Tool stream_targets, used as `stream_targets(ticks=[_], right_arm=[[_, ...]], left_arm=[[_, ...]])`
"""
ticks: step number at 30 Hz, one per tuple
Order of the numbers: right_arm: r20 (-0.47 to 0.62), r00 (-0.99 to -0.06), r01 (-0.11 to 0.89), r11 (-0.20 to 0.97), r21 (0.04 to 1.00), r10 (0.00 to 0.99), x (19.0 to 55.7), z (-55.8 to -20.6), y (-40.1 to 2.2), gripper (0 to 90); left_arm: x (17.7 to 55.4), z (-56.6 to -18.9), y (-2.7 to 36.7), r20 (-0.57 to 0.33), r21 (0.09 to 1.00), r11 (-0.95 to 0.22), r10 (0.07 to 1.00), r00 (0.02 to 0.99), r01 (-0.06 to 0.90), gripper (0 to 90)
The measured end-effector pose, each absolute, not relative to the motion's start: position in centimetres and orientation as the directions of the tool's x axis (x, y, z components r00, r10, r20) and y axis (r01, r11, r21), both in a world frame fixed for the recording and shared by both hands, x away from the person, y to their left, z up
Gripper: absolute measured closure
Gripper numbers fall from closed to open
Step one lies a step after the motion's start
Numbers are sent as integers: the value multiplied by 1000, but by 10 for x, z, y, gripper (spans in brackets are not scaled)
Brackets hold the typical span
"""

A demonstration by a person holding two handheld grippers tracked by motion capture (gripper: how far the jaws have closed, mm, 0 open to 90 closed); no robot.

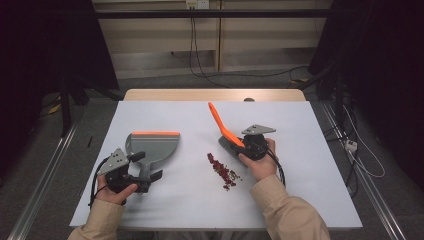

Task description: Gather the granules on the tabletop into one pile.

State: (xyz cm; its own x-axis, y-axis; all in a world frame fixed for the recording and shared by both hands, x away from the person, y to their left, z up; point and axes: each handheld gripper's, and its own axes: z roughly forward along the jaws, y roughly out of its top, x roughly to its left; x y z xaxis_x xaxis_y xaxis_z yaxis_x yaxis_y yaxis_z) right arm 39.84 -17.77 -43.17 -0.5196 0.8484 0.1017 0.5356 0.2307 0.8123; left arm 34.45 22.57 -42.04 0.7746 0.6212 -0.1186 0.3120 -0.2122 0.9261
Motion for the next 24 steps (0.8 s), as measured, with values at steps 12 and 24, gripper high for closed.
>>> stream_targets(ticks=[12,24], right_arm=[[73,-531,590,307,747,844,409,-421,-184,708],[96,-673,445,298,845,734,433,-421,-186,713]], left_arm=[[346,-421,224,-124,926,-209,619,776,315,47],[346,-421,226,-123,924,-207,634,763,321,47]])
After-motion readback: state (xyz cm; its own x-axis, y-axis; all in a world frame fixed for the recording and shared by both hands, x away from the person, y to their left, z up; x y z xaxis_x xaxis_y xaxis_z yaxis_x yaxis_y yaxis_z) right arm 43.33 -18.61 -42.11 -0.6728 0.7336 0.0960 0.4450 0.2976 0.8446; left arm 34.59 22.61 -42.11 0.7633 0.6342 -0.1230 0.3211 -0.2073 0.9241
